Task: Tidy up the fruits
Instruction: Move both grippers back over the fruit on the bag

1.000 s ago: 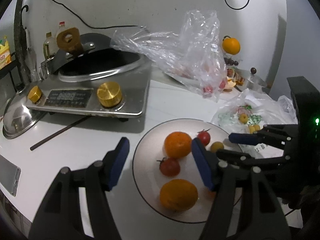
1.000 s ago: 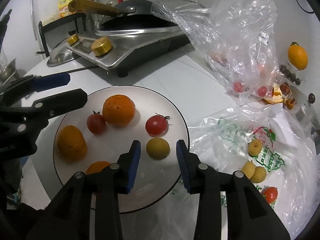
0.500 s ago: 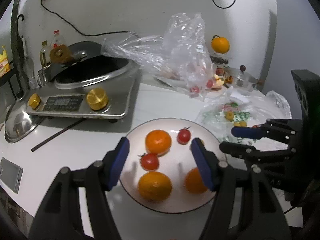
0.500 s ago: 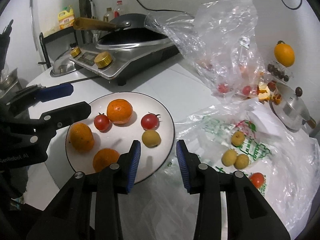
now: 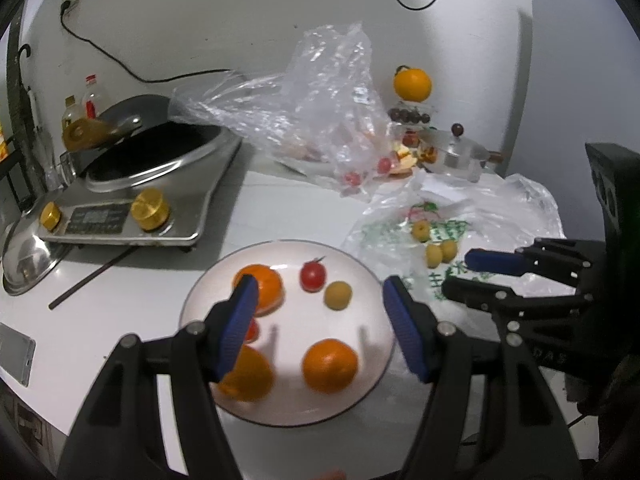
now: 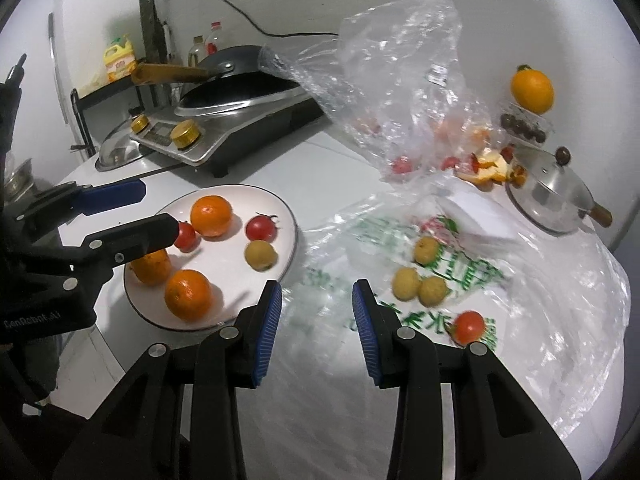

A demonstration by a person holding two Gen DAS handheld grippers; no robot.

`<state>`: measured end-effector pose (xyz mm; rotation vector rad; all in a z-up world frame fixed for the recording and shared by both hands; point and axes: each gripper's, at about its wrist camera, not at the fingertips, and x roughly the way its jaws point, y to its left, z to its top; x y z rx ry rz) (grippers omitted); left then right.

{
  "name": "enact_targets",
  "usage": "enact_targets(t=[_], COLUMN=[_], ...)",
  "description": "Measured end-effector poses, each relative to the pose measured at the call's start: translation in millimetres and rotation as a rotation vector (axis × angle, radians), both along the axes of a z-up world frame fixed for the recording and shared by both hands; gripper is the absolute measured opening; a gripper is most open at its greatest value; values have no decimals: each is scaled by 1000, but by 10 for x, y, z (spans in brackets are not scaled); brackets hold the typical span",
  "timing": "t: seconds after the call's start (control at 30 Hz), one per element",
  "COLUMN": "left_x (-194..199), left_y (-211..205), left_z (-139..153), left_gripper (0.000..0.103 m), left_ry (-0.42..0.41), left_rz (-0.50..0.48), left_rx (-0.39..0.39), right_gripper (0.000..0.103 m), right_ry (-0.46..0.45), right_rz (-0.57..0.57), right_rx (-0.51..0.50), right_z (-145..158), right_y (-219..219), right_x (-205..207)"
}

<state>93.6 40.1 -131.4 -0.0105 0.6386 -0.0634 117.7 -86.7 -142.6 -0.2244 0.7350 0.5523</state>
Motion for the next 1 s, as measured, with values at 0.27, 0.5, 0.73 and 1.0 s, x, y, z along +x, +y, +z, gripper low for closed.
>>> enact_targets(t=[0.27, 0.5, 0.73, 1.0], left_x=[58, 135, 241, 378], left_y=[-286, -508, -659, -819], left_z=[17, -16, -74, -141], left_gripper=[75, 75, 75, 75], left_ry=[9, 26, 49, 56], left_rz=[-44, -79, -97, -130], left_rx=[14, 38, 53, 77], right_gripper=[39, 39, 39, 39], right_ry=[0, 7, 23, 47], right_rz=[-50, -89, -118, -144], right_rx=[22, 36, 49, 48], right_z=[-3, -54, -136, -259], right_y=[-346, -606, -798, -947], right_x=[30, 91, 204, 373])
